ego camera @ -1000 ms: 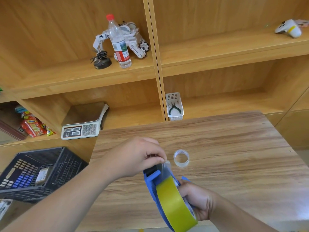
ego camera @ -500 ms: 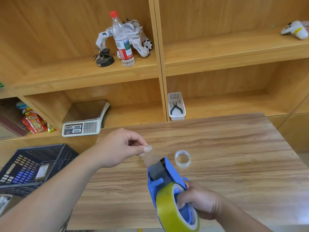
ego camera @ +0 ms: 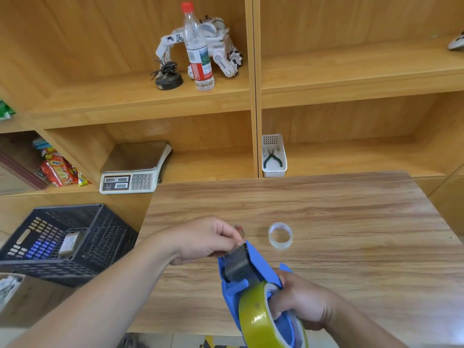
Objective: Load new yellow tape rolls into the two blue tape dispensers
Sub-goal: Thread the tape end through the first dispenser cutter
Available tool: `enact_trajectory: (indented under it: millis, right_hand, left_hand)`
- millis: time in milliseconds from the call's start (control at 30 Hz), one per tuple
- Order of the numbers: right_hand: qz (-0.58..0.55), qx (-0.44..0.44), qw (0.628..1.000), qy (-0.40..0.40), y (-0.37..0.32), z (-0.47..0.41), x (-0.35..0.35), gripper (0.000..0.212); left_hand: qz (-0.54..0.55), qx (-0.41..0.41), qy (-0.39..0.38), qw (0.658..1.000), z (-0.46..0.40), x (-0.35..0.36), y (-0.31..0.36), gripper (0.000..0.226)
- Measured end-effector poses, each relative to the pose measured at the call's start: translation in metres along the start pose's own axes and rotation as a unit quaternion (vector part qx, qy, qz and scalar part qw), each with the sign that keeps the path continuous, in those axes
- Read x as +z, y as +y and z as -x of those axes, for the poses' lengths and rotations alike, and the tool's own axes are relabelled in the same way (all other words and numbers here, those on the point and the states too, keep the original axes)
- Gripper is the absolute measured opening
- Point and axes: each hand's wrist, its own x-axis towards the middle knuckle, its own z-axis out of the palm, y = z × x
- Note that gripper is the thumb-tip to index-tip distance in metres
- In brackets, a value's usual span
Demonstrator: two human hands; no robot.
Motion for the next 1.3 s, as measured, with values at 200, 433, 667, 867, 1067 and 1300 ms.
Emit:
enact_trajectory:
  millis: [200,433,667,867,1067,1300]
  right_hand:
    - [0.008,-0.003,1.0,0.018,0.012,-0.007,0.002,0.024]
    - [-0.018,0.023,1.0,-0.001,0.021,-0.017,0.006,0.025]
    - [-0.109,0.044,0.99,0.078,0.05,-0.04,0.011,0.03]
    - [-0.168,0.073,0.958,0.222,0.081,-0.068,0.013,0.012]
    - [-0.138,0.126,0.925,0.33,0.118,-0.099,0.016,0.024]
    - [-0.1,0.211,0.901,0.366,0.159,-0.128,0.02,0.039]
  left_hand:
    - [0.126,-0.094,-0.091,0.983,-0.013,-0.006,-0.017,0.021]
    - [0.2,-0.111,-0.123,0.966,-0.022,0.003,-0.035,0.031]
    - [0.278,-0.11,0.136,0.945,-0.049,0.004,-0.082,0.013]
    - [0.321,-0.124,0.181,0.921,-0.04,0.018,-0.141,0.011]
    - [0.362,-0.122,0.139,0.914,-0.032,0.048,-0.185,0.022]
    - [0.345,-0.135,0.124,0.921,-0.051,0.065,-0.232,0.035]
